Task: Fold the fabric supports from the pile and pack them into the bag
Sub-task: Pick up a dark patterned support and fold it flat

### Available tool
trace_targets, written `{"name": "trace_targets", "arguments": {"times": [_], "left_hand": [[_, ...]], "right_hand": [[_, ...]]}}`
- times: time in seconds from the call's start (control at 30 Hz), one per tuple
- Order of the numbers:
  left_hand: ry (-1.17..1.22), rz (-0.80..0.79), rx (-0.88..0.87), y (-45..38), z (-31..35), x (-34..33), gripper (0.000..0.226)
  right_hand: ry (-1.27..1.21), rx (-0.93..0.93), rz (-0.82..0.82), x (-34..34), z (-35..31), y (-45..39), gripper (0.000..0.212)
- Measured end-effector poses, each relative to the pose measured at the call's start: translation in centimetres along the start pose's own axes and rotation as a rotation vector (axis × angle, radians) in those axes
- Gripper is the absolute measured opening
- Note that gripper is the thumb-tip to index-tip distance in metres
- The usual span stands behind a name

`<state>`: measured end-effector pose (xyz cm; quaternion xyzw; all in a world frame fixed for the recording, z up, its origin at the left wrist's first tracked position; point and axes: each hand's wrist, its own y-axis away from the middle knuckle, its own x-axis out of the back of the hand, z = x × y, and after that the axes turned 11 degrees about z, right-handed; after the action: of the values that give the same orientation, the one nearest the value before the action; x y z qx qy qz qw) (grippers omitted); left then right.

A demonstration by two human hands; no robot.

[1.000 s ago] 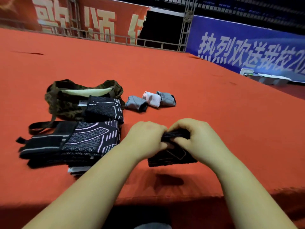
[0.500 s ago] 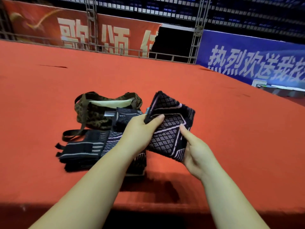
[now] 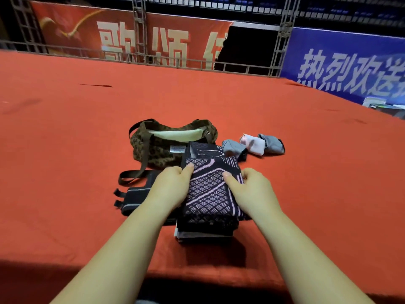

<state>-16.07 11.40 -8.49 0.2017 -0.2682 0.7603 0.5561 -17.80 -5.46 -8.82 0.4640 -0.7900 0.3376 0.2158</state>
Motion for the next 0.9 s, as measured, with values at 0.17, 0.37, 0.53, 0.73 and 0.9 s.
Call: {"name": "trace_targets", "arguments": {"times": [0.17,0.37,0.53,0.73,0.9], "left_hand": [[-0.193,-0.028,-0.027,-0.7,-1.3,-0.8,0.046],[-0.288,-0.013,-0.052,-1.1,-1.7,-1.0,0.046],[-0.362,0.002,-0.064,-1.4,-1.9,-1.3,0.044],[-0.399,0.022,-0.078,-1.4,-1.8,-0.8,0.048],[-0.383,0.005,-0.079,-1.6,-1.4,-0.4,0.048]], "right_hand": [[0.195,0.004,-0.048,-0.6,-0.1,0.1,0.044],[0.181,-0.062,-0.076,-1.1,0.3,-0.3,0.05],[0.106,-0.149,-0.084,-1.9,1.3,-0.4,0.047],[-0.119,0.402,0.124,-1.4,1.6,0.0,0.031],[0.047,0.544,-0.223,-0.7,1.3,0.0,0.068]]}}
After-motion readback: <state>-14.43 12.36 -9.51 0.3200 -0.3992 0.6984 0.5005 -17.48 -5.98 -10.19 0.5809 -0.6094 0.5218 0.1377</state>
